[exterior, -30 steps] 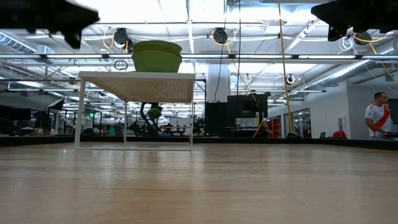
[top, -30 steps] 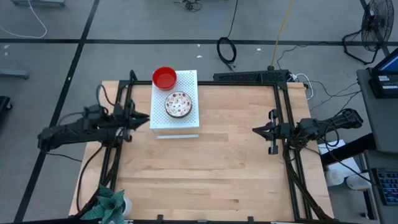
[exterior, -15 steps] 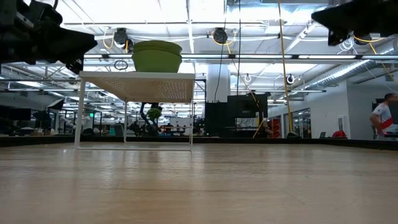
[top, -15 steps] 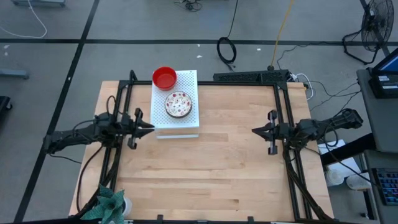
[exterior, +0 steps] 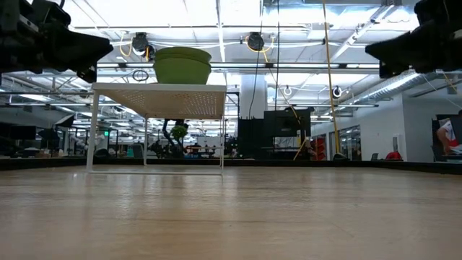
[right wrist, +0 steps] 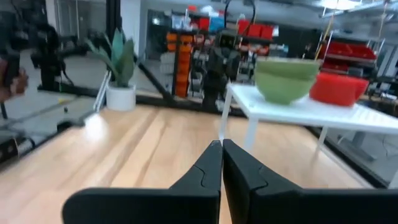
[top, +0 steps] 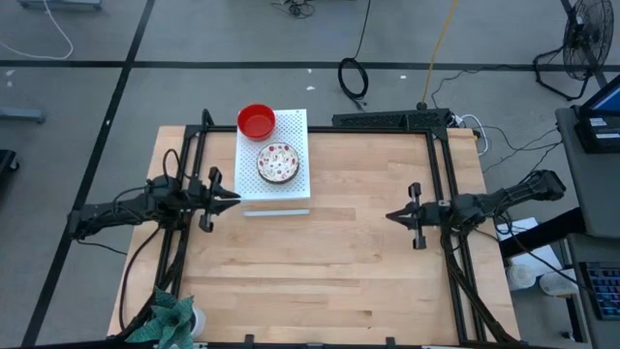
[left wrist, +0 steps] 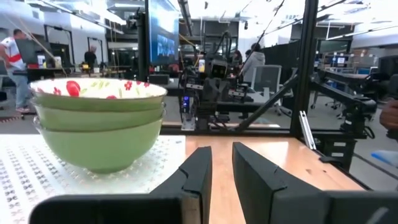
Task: Pick & Place Mini bowls
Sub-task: Return to Home Position
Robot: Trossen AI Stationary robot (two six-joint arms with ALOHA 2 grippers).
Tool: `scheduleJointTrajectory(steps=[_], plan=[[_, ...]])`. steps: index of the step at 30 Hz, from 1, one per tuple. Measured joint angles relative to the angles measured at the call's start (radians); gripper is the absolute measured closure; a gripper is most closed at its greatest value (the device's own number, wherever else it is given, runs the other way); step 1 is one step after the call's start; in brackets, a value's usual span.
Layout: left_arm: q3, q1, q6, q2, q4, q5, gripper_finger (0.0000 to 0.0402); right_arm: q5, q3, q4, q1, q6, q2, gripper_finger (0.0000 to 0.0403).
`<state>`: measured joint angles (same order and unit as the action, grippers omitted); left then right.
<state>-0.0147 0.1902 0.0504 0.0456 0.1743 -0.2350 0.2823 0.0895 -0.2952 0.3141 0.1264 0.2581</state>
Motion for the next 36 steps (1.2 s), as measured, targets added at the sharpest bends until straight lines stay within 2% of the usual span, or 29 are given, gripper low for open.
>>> scheduleJointTrajectory(steps=[6, 15, 23, 32, 36], plan=[[0.000, 0.000, 0.005, 0.000, -0.035, 0.000, 0.0337, -0.002, -0.001, 0.081, 0.000, 0.008, -0.024, 0.0403], [0.000, 0.000, -0.108, 0.000, -0.039, 0.001, 0.0337, -0.034, 0.001, 0.280, -0.001, -0.009, -0.256, 0.0403], [0.000, 0.000, -0.120, 0.000, -0.042, 0.001, 0.0337, -0.157, 0.006, 0.326, -0.021, 0.017, -0.254, 0.0403], [0.000, 0.000, -0.120, 0.000, -0.044, 0.001, 0.0337, -0.073, 0.004, 0.312, -0.041, -0.018, -0.245, 0.0403], [0.000, 0.000, -0.120, 0.000, -0.044, 0.001, 0.0337, -0.077, 0.004, 0.312, -0.040, -0.120, -0.243, 0.0403]])
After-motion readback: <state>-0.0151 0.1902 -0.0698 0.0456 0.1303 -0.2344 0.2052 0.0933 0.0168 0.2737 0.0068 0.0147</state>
